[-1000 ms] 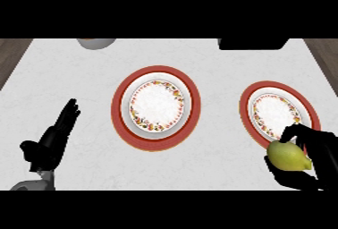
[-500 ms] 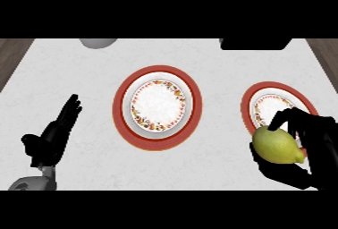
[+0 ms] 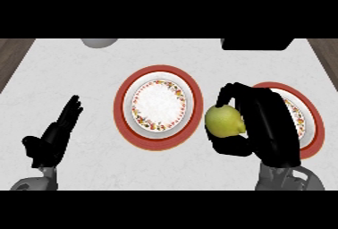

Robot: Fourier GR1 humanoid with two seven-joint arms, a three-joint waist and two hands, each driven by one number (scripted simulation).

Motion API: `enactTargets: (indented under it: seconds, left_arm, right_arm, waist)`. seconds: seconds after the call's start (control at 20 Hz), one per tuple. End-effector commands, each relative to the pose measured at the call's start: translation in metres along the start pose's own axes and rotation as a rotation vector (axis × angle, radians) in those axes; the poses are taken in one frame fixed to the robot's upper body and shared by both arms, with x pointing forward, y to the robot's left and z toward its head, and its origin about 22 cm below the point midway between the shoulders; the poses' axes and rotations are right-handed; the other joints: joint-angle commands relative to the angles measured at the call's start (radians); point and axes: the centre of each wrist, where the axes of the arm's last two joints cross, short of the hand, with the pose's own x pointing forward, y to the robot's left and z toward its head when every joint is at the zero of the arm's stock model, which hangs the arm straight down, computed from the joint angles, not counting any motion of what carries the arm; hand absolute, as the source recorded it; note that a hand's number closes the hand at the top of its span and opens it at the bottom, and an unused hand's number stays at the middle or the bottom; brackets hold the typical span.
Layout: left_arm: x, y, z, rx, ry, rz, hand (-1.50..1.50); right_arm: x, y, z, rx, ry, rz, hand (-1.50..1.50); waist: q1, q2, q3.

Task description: Pick the lemon from the plate and place it in the plate

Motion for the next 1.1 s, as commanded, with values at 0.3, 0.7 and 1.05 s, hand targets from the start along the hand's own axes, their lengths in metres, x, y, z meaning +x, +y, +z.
enactTargets:
  seconds: [0.3, 0.7, 1.05]
  left_arm:
    - [-0.009, -0.01, -0.005, 0.005, 0.005, 0.002, 0.0]
    - [-0.002, 0.015, -0.005, -0.036, -0.011, -0.002, 0.0]
    - [-0.012, -0.003, 0.0, -0.037, -0.032, -0.007, 0.0]
  right_arm:
    - [0.061, 0.069, -0.059, 0.079, -0.025, -0.042, 1.5]
    - [0.057, 0.127, -0.071, 0.036, 0.076, -0.172, 1.5]
    - [0.039, 0.162, -0.088, 0.007, 0.251, -0.21, -1.5]
  waist:
    - [0.007, 0.002, 0.0]
    - [0.034, 0.006, 0.0]
    - [0.046, 0.011, 0.0]
